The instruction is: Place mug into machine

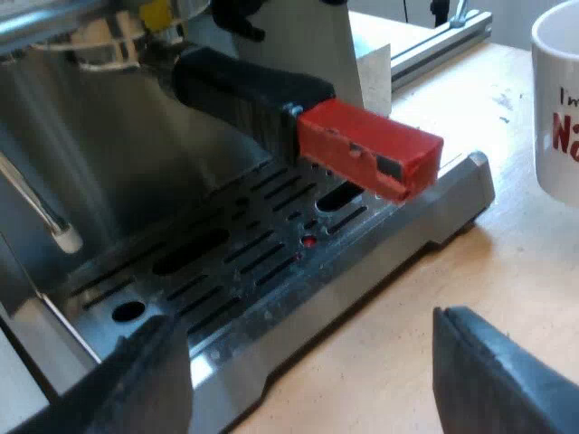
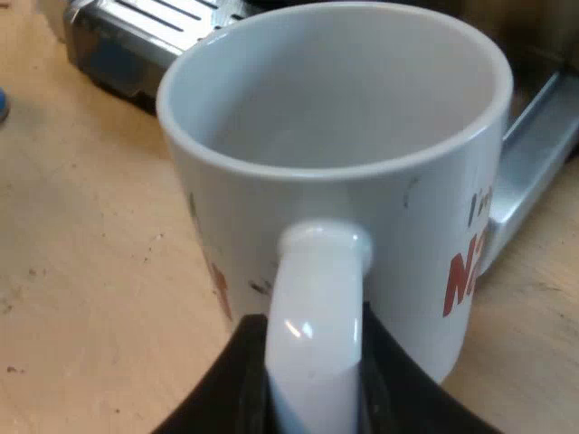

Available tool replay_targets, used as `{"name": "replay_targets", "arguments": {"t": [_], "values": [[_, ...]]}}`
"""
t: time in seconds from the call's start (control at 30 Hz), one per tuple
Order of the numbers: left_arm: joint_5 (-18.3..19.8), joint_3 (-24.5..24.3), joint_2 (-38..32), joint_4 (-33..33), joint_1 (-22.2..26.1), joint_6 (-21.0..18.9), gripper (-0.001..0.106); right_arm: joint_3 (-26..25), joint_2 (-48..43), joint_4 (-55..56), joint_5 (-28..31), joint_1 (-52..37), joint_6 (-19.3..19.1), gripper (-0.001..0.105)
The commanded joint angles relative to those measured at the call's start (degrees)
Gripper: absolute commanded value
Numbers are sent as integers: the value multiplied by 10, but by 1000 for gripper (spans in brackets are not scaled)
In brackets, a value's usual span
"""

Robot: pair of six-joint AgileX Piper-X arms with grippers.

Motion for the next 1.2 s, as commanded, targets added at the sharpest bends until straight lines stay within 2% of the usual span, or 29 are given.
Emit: {"name": "replay_targets", "arguments": {"t": [0.03,0.17,0.23,0.53,0.57,0.67,0.8,0.93,1.2], "values": [[-5,1,28,-12,-1,0,59,-13,6,-33,42,31,-3,0],[-5,1,63,-22,-1,0,59,-13,31,-63,75,67,21,0],[-5,1,72,-37,-1,0,59,-13,104,-139,103,113,22,0],[11,1,81,-45,-1,0,59,-13,239,-319,114,144,23,0],[11,1,81,-45,-1,0,59,-14,267,-354,117,144,44,0],[11,1,81,-45,-1,0,59,-14,301,-401,126,144,53,0],[15,1,81,-45,-1,0,59,-21,341,-431,128,144,53,0],[40,1,81,-45,-1,0,59,-34,383,-463,138,144,53,0],[40,1,81,-45,-1,0,59,-58,436,-493,139,144,59,0]]}}
